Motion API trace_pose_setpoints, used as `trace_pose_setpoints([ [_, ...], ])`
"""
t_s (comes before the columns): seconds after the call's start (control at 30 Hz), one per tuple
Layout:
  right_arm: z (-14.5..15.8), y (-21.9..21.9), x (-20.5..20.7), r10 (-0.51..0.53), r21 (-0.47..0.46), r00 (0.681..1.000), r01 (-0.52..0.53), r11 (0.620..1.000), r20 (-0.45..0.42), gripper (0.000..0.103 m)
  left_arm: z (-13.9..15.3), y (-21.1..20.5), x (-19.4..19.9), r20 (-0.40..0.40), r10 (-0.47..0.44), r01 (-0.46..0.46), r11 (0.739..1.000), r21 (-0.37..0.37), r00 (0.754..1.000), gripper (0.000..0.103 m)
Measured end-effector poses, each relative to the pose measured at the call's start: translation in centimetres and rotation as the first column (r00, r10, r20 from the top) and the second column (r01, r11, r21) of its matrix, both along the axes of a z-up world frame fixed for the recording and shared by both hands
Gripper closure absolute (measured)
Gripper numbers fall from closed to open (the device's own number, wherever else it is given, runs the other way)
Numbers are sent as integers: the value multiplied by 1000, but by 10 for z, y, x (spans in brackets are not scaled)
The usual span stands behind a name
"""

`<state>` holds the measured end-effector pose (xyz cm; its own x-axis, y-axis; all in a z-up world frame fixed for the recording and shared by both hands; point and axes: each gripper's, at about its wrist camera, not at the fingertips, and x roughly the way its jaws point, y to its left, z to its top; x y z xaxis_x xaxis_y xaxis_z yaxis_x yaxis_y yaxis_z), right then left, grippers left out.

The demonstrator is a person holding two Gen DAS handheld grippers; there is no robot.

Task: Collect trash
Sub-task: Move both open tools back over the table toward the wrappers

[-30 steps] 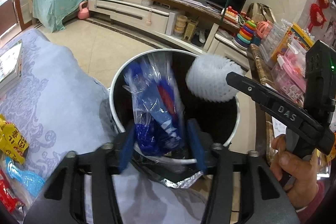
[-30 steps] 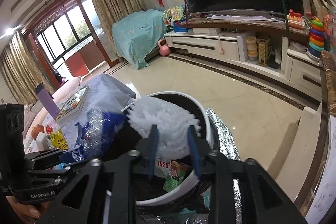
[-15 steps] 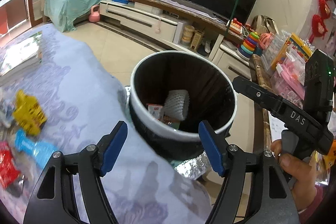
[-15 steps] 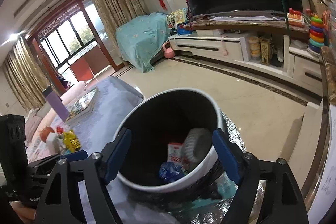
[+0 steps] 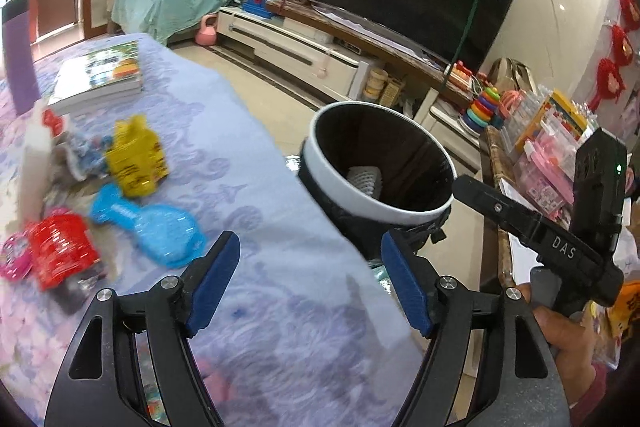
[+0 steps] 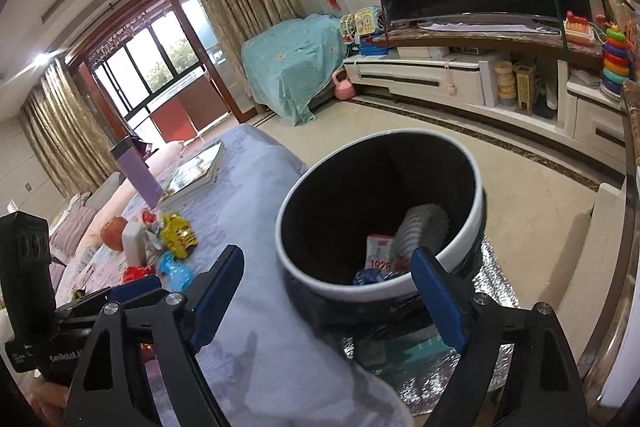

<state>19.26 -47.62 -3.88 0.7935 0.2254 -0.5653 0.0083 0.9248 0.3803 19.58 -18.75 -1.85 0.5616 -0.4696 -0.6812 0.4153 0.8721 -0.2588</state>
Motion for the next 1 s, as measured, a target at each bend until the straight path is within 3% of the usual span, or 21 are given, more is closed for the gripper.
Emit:
trace_pose_setpoints([
  [0.63, -8, 92, -16, 149, -17, 989, -149, 989, -24, 14, 3, 121, -28, 14, 194, -192, 979, -68, 981, 28],
  [1.0, -14, 139, -33, 273, -2, 961, -273, 962, -32, 14, -19, 173, -38, -11, 277, -278, 960, -35, 961, 28],
])
